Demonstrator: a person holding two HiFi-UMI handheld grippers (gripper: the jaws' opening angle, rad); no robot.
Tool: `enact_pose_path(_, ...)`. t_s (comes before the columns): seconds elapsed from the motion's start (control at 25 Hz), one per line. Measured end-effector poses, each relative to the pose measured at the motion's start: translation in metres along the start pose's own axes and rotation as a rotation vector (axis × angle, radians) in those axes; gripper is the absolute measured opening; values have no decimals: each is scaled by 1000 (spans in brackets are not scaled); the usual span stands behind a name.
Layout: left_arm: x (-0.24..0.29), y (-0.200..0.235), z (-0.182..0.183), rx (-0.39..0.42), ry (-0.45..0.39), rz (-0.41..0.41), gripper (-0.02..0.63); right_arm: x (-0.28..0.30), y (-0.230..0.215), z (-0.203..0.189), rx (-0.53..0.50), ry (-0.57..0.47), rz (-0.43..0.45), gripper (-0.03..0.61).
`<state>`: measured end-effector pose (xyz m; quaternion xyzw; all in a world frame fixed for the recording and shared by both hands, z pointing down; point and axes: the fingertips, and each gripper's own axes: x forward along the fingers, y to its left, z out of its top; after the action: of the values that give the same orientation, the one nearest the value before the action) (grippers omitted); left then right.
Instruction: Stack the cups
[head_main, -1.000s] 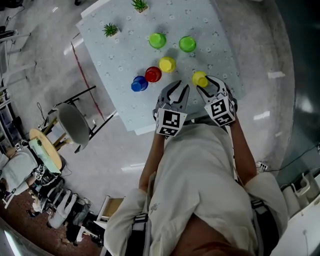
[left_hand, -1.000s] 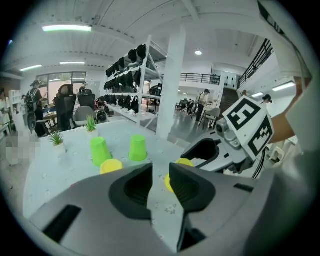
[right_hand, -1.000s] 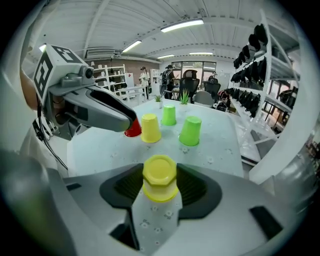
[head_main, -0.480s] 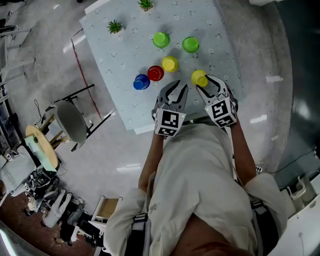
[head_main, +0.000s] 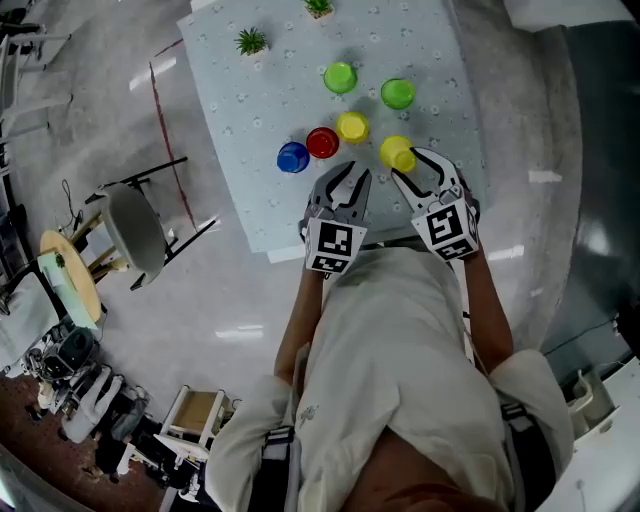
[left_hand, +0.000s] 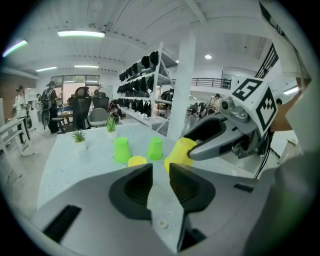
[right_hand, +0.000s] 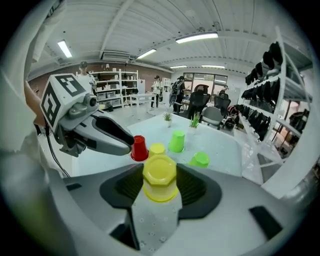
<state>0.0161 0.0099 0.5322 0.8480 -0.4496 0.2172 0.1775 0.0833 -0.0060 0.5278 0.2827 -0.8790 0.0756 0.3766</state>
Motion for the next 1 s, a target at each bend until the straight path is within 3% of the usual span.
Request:
enact_pose_path(0.44, -28, 32, -12, -87, -7, 110, 109, 11, 23, 55, -129, -48, 84, 206)
enact_pose_path(1.0, -63, 70, -31, -185, -20, 256, 109, 42, 63, 96, -247, -67, 213, 206)
